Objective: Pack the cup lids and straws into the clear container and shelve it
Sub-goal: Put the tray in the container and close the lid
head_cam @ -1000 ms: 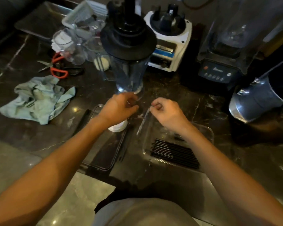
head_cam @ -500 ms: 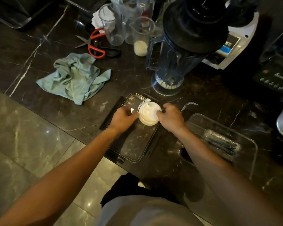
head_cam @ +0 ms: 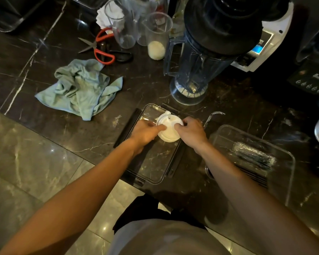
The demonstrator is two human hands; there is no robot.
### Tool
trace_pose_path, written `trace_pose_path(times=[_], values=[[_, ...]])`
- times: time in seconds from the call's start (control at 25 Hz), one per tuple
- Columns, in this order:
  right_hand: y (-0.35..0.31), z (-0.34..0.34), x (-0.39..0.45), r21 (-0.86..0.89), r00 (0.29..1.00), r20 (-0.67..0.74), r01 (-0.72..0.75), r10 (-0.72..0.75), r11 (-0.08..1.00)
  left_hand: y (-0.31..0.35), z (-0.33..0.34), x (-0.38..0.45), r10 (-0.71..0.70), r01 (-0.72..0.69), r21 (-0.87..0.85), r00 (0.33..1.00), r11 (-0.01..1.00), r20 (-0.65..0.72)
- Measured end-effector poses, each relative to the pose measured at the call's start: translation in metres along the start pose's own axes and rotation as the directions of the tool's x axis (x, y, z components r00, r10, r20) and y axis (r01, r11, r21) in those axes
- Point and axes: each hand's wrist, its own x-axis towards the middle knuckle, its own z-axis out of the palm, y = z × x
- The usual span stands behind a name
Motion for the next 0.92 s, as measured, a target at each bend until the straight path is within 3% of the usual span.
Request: trace_pose_path(times=[0.12, 0.28, 0.4, 0.52, 0.72, 0.92], values=[[0.003, 0.001, -0.005, 0.059, 1.000, 0.023, 0.004, -0.005, 0.998, 0.001, 0.002, 0.001, 0.039, -0.037, 0.089, 0.999, 0.995, -0.020], [0.001, -0.006, -0.009, 0.153, 0.998, 0.057, -0.002, -0.007, 0.988, 0.004, -0.001, -0.004, 0.014, -0.014, -0.008, 1.000, 1.000, 0.008], [0.003, -0.013, -0.007, 0.322, 0.978, 0.199, -0.120, 0.057, 0.939, 0.001, -0.011, -0.004, -0.038, 0.038, -0.060, 0.999, 0.997, 0.009], [0.006, -0.021, -0.011, 0.406, 0.966, 0.257, -0.132, 0.026, 0.904, 0.010, -0.016, -0.009, -0.037, 0.036, -0.096, 0.999, 0.995, -0.002], [-0.005, -0.078, -0.033, 0.493, 0.995, 0.045, 0.053, -0.086, 0.868, 0.055, 0.005, -0.022, 0.115, -0.110, -0.163, 0.993, 0.980, 0.024], [0.048, -0.156, -0.065, 0.556, 0.987, -0.143, 0.140, -0.072, 0.819, 0.101, 0.087, -0.049, 0.261, -0.251, -0.091, 0.957, 0.964, 0.130]])
